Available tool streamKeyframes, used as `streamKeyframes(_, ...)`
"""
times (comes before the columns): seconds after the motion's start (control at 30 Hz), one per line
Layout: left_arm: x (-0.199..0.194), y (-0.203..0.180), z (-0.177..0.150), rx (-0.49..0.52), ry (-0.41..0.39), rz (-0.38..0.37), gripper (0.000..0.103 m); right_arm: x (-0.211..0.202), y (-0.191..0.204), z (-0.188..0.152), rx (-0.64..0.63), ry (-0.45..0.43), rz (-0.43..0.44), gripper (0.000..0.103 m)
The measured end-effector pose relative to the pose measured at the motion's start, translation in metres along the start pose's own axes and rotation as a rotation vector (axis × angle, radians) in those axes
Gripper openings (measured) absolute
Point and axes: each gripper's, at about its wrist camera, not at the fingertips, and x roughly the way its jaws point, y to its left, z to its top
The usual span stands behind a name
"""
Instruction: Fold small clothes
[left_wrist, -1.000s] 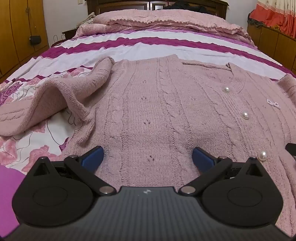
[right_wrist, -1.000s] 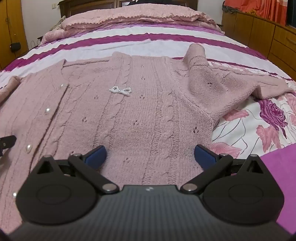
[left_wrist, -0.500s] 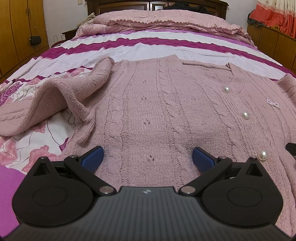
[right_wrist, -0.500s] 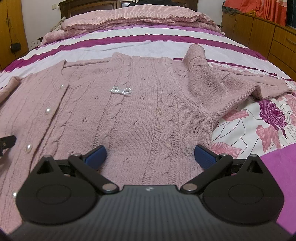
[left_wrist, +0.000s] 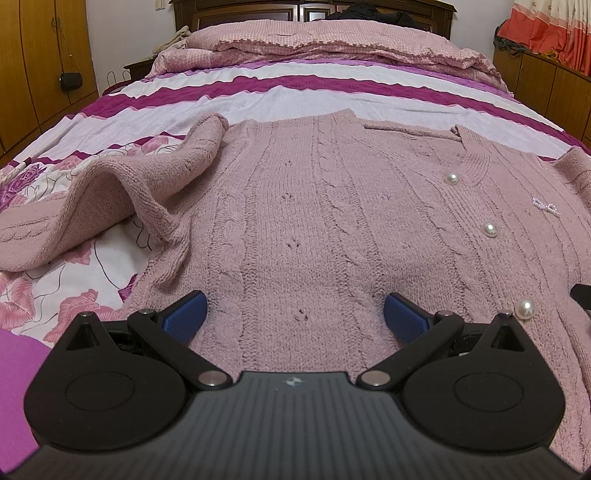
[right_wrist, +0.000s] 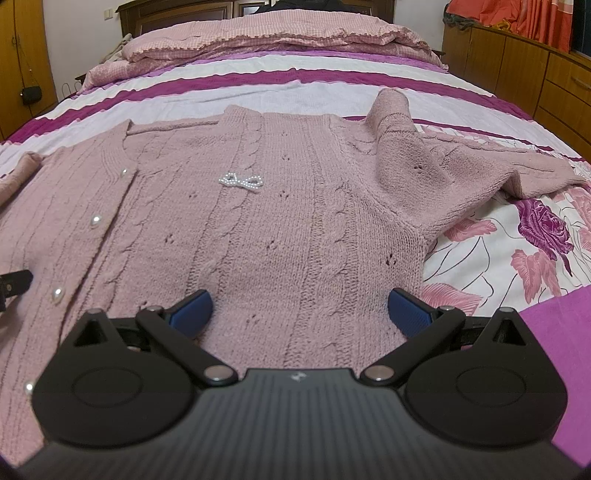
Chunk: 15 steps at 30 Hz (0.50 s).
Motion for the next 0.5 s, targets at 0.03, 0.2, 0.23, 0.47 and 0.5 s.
streamKeyframes(0.03, 0.0000, 0.0002, -0.0001, 0.000, 0.000, 0.000, 0.103, -0.0001, -0.0001, -0.0002, 0.000, 0.000, 0.000, 0.103)
streamKeyframes(0.2, 0.0000, 0.0001, -0.0001, 0.000, -0.001, 0.000, 0.103, 0.0006, -0.0001, -0.0001, 0.000, -0.001, 0.000, 0.103)
streamKeyframes(0.23, 0.0000, 0.0001, -0.0001, 0.000, -0.001, 0.000, 0.103, 0.0005, -0.0002, -0.0003, 0.000, -0.001, 0.000, 0.103)
streamKeyframes(0.47, 0.0000, 0.0001, -0.0001, 0.000, -0.001, 0.000, 0.103, 0.0002, -0.0003, -0.0008, 0.000, -0.001, 0.000, 0.103)
streamKeyframes(0.5, 0.0000, 0.0001, -0.0001, 0.000, -0.001, 0.000, 0.103, 0.0006, -0.0002, -0.0004, 0.000, -0.001, 0.000, 0.103)
